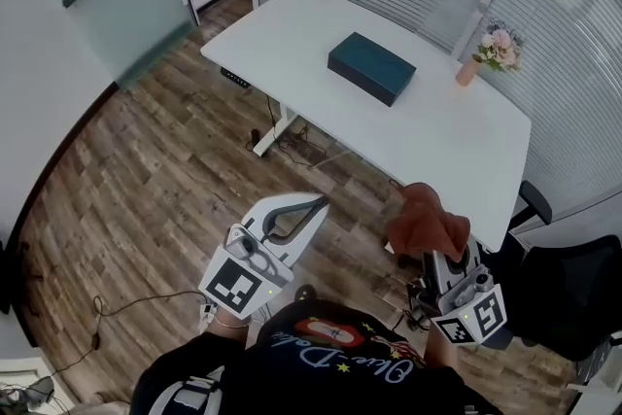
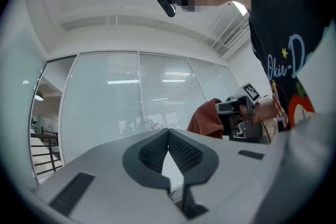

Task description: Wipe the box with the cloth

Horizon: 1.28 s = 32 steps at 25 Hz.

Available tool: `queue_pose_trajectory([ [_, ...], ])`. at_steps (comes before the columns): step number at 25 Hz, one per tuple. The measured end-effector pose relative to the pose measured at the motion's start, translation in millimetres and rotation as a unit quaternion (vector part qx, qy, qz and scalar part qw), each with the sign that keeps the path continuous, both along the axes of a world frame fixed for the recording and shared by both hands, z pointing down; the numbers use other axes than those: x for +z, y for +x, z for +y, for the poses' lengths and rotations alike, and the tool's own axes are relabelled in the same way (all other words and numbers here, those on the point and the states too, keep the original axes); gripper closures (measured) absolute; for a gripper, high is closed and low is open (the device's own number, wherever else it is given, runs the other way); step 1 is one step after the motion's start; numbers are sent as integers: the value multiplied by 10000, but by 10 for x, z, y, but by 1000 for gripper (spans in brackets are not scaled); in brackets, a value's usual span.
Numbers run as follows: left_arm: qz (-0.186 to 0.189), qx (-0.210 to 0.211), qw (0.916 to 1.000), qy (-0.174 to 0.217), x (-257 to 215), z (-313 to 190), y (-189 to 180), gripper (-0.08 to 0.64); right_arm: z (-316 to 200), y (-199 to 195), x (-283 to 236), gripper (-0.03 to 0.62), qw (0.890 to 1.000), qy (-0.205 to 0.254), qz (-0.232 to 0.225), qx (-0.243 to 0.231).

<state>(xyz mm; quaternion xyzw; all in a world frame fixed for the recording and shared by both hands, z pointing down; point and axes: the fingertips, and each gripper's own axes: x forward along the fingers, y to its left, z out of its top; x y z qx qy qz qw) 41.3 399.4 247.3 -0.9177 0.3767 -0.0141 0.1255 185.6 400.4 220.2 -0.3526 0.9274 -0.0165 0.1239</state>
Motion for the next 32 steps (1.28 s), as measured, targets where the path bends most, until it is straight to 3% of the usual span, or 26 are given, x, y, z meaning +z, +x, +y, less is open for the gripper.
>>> queue_pose_trajectory([
  [5, 79, 18, 9999, -78, 99, -190, -182, 557, -227, -161, 67, 566, 9999, -41, 84, 61],
  [11, 587, -151, 9973, -415, 195, -318, -293, 557, -304, -201, 130, 566, 9995, -87, 295, 33],
  [15, 321, -251, 9988, -277, 163, -424, -227, 557, -565, -99, 221, 566, 9996, -243, 117, -36],
  [18, 23, -498, 9985, -214, 164, -472, -230, 557, -760, -154, 244, 566, 9992, -185, -37, -358],
  [22, 273, -1147, 9919, -483, 143, -579, -392, 557, -1076, -375, 194, 566, 9949, -55, -157, -994],
  [24, 223, -1385, 9887, -537, 130, -677, -433, 557, -1249, -431, 145, 566, 9922, 28, -213, -1230],
  [32, 10, -1712, 9841, -473, 51, -1169, -181, 557, -1866, -244, 134, 566, 9867, -13, -344, -1591],
])
